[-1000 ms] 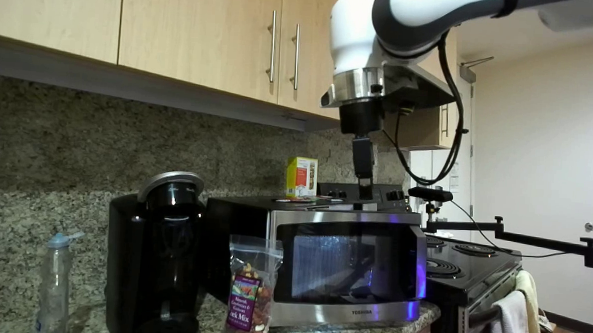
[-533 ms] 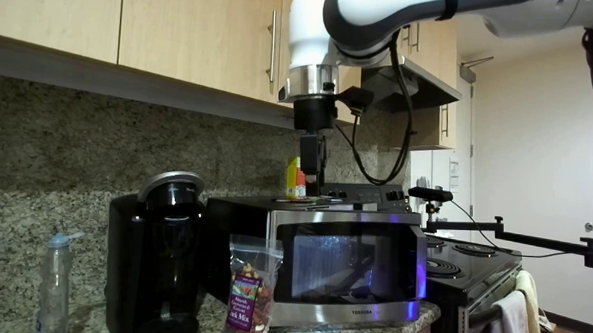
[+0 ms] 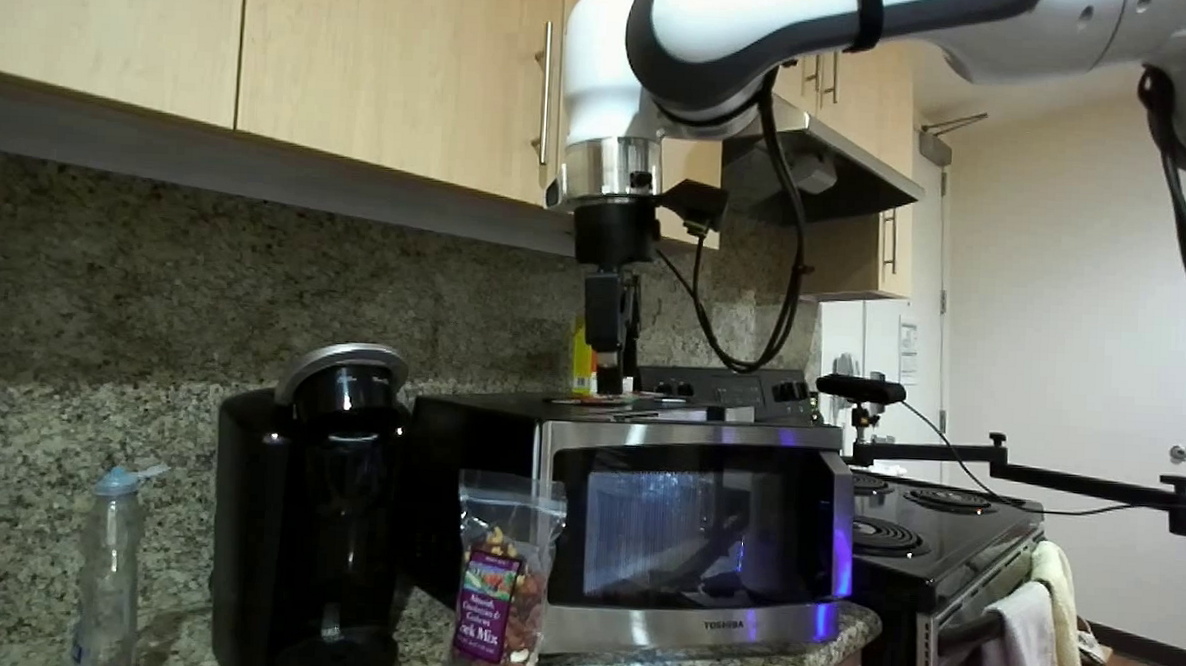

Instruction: Pick up the packet on the countertop

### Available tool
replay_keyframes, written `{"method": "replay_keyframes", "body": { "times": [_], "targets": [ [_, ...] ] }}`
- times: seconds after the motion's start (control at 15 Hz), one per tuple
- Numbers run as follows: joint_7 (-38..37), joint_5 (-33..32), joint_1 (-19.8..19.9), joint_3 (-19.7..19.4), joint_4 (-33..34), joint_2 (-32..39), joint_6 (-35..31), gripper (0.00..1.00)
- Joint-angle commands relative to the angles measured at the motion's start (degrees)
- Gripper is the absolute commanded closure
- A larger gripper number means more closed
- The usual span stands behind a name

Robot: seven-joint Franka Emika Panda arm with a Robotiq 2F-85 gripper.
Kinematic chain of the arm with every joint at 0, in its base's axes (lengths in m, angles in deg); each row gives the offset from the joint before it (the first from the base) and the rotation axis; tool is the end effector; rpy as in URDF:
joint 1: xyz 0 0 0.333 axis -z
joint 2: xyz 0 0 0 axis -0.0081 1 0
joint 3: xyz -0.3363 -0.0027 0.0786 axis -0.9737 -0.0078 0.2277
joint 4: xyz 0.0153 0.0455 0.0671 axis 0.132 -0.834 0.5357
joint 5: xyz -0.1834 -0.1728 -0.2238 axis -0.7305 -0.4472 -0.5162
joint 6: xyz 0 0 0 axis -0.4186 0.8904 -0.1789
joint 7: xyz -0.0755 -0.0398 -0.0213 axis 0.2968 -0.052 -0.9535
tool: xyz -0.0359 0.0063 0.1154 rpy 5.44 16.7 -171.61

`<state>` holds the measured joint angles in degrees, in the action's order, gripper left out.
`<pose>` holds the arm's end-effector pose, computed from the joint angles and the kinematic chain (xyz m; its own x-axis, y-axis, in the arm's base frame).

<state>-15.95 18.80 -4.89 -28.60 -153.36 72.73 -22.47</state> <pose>0.4724 0.0703 0.6105 0.9712 0.2370 -0.0228 0.2379 -0.9610 0.1410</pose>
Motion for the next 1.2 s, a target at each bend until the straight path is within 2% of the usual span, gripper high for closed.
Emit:
{"method": "replay_keyframes", "body": {
  "times": [0.0,0.47,1.13],
  "targets": [
    [4.6,1.1,0.3,-0.4,0.7,2.6,-3.5,0.0],
    [9.6,5.8,0.9,-0.7,2.4,10.7,-12.5,0.0],
    [4.5,16.2,1.6,-1.1,-1.6,10.9,-17.4,0.0]
  ]
}}
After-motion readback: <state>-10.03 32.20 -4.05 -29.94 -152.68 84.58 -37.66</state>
